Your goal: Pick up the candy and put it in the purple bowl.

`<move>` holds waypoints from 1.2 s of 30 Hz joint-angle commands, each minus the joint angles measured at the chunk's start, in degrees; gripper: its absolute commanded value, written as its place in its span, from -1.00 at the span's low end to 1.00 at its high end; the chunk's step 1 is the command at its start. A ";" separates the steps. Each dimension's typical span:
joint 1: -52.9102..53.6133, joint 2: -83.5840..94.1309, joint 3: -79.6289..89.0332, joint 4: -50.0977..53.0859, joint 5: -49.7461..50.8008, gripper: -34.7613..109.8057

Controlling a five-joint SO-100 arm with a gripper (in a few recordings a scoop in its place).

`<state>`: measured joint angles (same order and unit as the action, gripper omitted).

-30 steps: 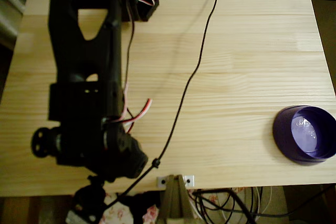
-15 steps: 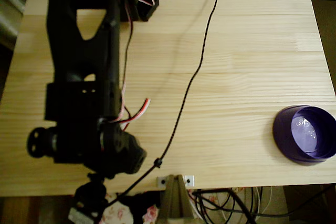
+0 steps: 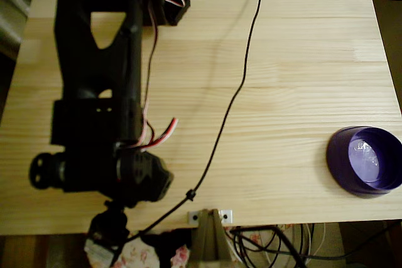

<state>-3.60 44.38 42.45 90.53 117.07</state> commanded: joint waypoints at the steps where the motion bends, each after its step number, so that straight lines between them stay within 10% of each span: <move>1: -0.18 2.81 -6.06 1.41 -0.09 -0.26; 36: -0.79 -1.05 -8.53 0.53 -3.52 -0.14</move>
<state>-3.96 41.57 38.06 91.76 113.12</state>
